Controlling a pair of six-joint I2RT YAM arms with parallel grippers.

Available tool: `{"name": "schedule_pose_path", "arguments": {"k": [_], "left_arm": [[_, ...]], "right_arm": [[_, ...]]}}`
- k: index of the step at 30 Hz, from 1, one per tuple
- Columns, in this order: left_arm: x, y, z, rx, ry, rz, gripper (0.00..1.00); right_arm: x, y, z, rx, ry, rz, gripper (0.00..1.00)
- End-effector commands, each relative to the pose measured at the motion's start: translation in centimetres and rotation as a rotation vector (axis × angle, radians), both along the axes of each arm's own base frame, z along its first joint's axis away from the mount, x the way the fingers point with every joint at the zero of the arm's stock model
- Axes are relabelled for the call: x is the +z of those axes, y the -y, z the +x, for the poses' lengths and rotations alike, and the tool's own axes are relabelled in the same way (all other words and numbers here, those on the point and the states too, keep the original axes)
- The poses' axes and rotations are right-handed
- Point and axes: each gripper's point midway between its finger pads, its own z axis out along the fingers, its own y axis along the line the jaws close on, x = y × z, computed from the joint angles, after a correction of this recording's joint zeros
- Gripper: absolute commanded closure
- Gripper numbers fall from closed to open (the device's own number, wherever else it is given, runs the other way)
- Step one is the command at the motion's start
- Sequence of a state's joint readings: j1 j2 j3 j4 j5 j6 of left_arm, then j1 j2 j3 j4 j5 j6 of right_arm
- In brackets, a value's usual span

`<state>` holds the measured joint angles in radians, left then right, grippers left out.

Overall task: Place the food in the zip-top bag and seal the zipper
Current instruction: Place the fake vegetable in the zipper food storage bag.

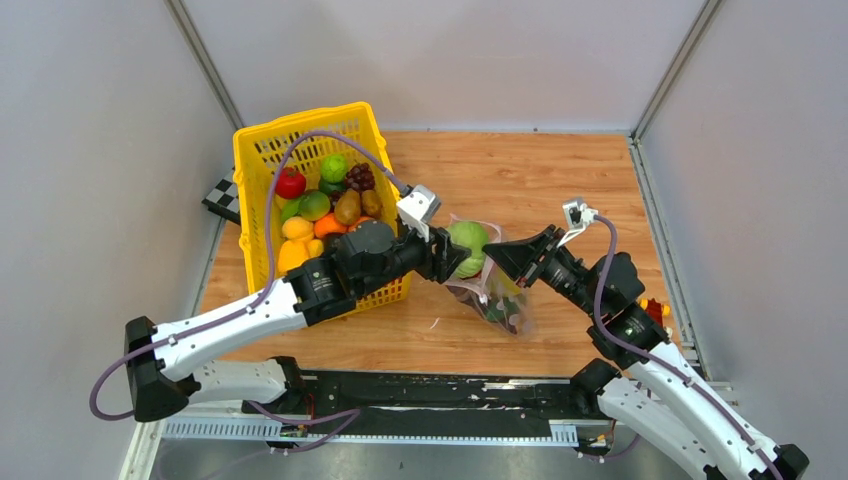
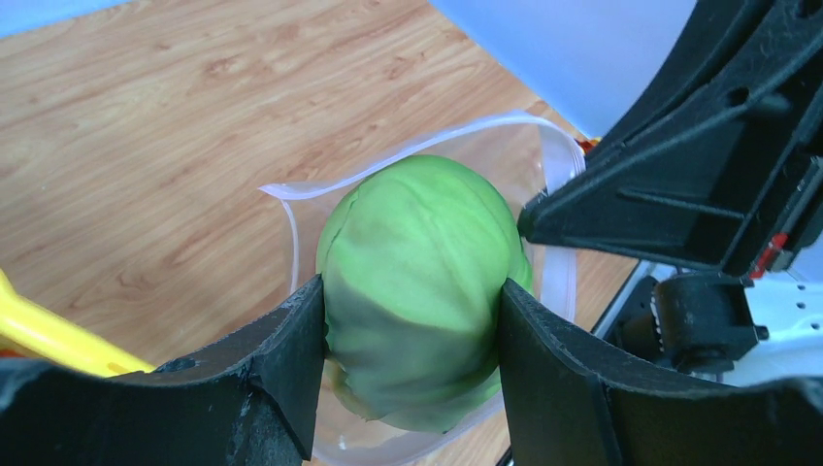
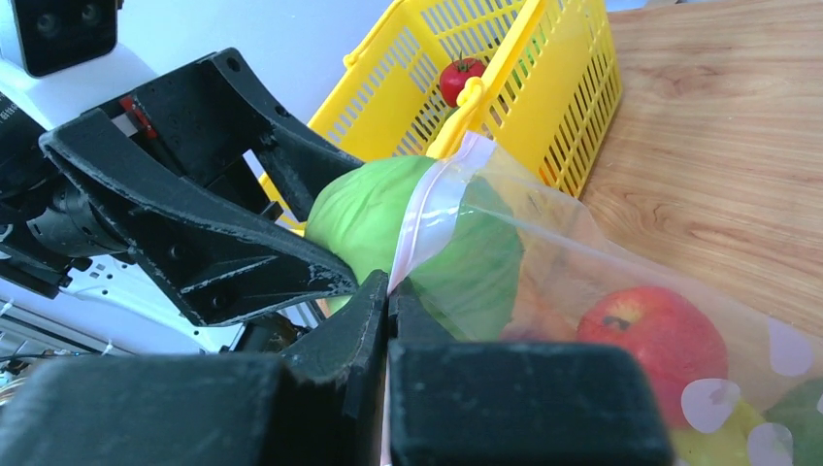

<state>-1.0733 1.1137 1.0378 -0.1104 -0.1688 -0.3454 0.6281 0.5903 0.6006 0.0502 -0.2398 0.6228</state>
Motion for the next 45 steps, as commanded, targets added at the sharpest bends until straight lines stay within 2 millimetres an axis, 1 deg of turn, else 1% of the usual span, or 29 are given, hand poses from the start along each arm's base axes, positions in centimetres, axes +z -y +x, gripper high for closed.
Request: {"name": "schedule_pose_path", "arguments": {"k": [1,5,8,11,13,14,15,16,17,18,19,21,22,27,29,32,35,40,43,45], "left_arm": [[3.1,1.4,1.4,0.046,0.067,-0.121,0.54],[1.5,2.4,1.6,0.028,0.042,-0.055,0.50],[0.4,2.4,1.8,0.035,0.027,-0.037,0.47],[0.3,2.2,1.8,0.044,0.030,-0.039,0.42],[0.5,2.6,1.4,0.012,0.025,-0.056,0.36],[0.6,3.0,1.0,-0.014,0.022,-0.065,0.31],[0.5,3.4,0.7,-0.039,0.016,-0.057,0.26],[0.4,3.4,0.6,-0.047,0.007,-0.035,0.24],[0.2,3.3,0.5,-0.048,-0.005,-0.013,0.23],[0.6,3.1,0.4,-0.049,-0.003,-0.013,0.19],[1.1,2.8,0.3,-0.047,0.004,-0.021,0.15],[1.5,1.7,0.4,-0.018,0.016,-0.022,0.04],[1.7,1.2,0.2,-0.018,0.025,-0.011,0.01],[3.2,-1.2,-0.7,-0.015,0.054,0.013,0.00],[3.3,-1.8,-1.3,-0.035,0.063,0.033,0.00],[2.1,-3.3,-1.4,-0.006,0.039,0.113,0.01],[1.0,-4.5,-1.3,0.038,0.008,0.143,0.04],[0.0,-4.9,-0.9,0.060,0.000,0.190,0.08],[-0.3,-3.9,-1.0,0.025,-0.014,0.207,0.10],[-0.6,-3.2,-1.1,0.008,-0.027,0.210,0.13]], "right_arm": [[2.2,-0.6,-0.9,0.058,0.070,0.027,0.99],[2.2,-0.4,-0.8,0.049,0.070,0.034,0.99],[2.4,-0.4,-0.9,0.048,0.075,0.047,0.99],[2.5,-0.4,-0.9,0.053,0.076,0.067,0.99],[2.3,-0.5,-0.8,0.050,0.069,0.073,0.99],[2.2,-0.5,-0.6,0.044,0.064,0.074,0.99],[2.1,-0.5,-0.5,0.036,0.060,0.072,0.99],[2.0,-0.4,-0.3,0.030,0.055,0.071,0.99],[1.8,-0.4,-0.2,0.021,0.049,0.069,0.99],[1.7,-0.3,-0.1,0.015,0.046,0.067,0.99],[1.6,-0.3,0.0,0.009,0.043,0.067,0.99],[1.4,-0.1,0.2,-0.006,0.036,0.070,0.99],[1.3,-0.1,0.4,-0.013,0.030,0.070,0.99],[0.9,0.1,0.9,-0.038,0.018,0.068,0.99],[0.8,0.1,1.0,-0.041,0.018,0.059,0.99],[0.8,0.4,1.0,-0.057,0.021,0.048,0.99],[1.0,1.0,0.9,-0.083,0.036,0.044,0.99],[1.3,3.0,0.8,-0.168,0.053,0.043,0.99],[1.8,4.1,0.6,-0.210,0.069,0.052,0.99],[1.6,4.6,0.5,-0.233,0.060,0.045,0.98]]}}
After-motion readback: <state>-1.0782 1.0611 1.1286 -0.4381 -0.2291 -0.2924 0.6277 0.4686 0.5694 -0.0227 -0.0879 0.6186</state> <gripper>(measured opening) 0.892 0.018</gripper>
